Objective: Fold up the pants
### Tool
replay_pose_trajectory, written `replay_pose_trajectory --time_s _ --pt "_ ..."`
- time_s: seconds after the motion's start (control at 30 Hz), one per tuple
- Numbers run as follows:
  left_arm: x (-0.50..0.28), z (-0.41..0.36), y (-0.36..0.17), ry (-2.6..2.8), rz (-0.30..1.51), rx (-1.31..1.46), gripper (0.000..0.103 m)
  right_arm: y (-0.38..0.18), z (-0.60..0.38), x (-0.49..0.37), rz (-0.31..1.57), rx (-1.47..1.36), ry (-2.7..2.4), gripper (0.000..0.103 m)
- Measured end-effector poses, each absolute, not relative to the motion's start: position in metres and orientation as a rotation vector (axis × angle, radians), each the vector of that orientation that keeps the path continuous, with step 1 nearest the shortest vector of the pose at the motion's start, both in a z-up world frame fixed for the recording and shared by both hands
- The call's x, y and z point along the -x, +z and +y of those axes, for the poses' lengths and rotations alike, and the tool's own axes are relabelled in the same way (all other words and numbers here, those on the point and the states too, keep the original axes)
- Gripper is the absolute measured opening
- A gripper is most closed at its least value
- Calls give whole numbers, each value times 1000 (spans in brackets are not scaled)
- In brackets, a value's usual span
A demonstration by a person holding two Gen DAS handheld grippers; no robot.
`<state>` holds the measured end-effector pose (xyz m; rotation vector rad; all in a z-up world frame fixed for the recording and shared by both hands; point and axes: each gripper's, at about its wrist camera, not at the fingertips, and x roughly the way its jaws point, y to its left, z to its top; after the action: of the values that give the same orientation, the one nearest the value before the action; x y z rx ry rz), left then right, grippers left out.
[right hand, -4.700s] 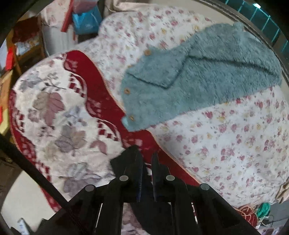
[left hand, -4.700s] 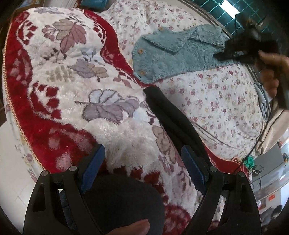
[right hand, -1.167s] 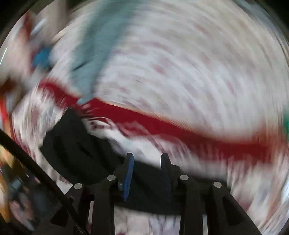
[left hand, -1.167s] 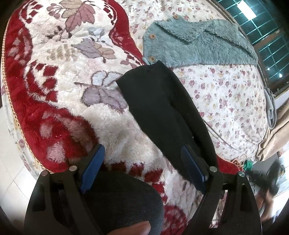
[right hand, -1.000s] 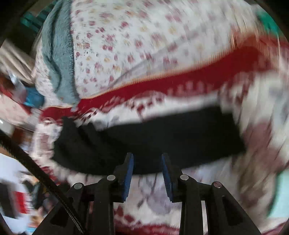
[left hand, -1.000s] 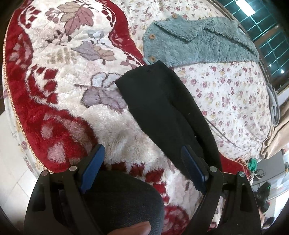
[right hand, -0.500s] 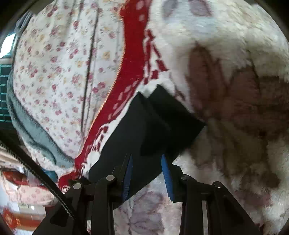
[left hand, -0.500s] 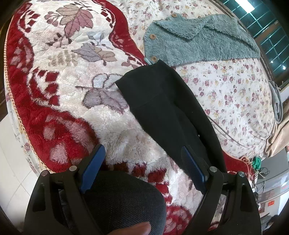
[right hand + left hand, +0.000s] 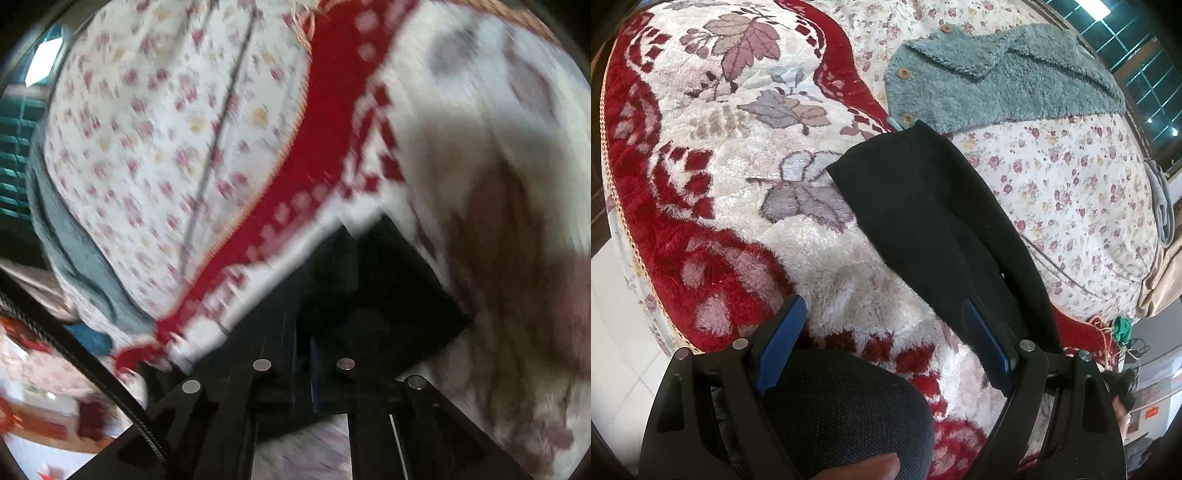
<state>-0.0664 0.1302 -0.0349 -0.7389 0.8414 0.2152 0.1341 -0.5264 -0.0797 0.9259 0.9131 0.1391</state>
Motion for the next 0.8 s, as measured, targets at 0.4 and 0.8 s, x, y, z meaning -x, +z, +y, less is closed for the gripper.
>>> replay_pose_trajectory --time_s 0.4,0.8 --pt "61 123 -36 249 860 693 86 -62 -535 -198 778 -856 -48 51" --pt "63 124 -33 232 849 730 86 -61 -489 -47 698 -783 26 51"
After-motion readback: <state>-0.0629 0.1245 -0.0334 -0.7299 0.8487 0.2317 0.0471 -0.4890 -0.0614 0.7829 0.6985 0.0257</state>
